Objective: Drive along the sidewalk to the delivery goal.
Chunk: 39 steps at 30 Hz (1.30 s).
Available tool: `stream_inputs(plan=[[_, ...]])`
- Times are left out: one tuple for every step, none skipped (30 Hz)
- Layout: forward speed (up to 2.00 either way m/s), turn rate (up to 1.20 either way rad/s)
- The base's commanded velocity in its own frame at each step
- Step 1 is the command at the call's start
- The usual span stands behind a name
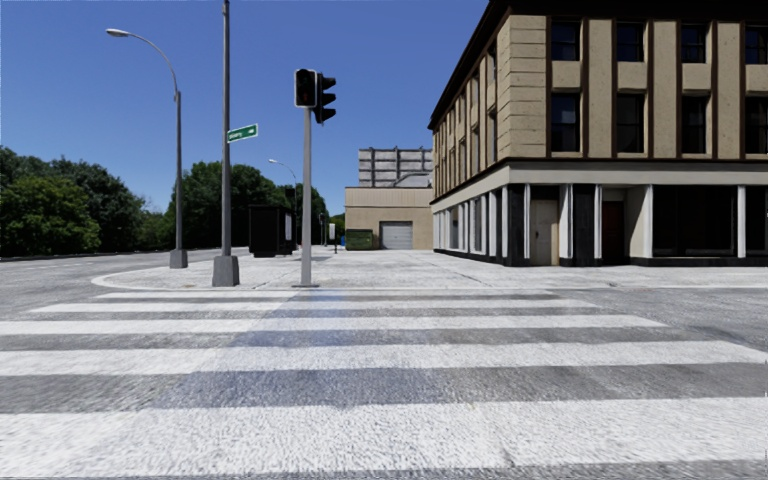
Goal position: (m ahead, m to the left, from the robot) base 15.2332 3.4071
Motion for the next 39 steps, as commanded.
stream_inputs(plan=[[1.56,0.20],[1.56,0.20],[2.00,0.20],[2.00,0.00],[2.00,0.00],[2.00,0.00],[2.00,0.00],[2.00,0.00],[2.00,0.00],[2.00,0.00],[2.00,0.00],[2.00,0.00],[2.00,0.00],[2.00,0.00],[2.00,0.00],[2.00,0.00],[2.00,0.00],[2.00,0.00],[2.00,0.05],[2.00,0.12],[2.00,0.18],[2.00,0.19],[2.00,0.19],[2.00,0.20],[2.00,0.20],[2.00,0.20],[2.00,0.20],[2.00,0.20],[2.00,0.20],[2.00,0.20],[2.00,0.20],[2.00,0.20],[2.00,0.20],[2.00,0.03],[2.00,0.00],[2.00,0.00],[2.00,0.00],[2.00,0.00],[2.00,0.00]])
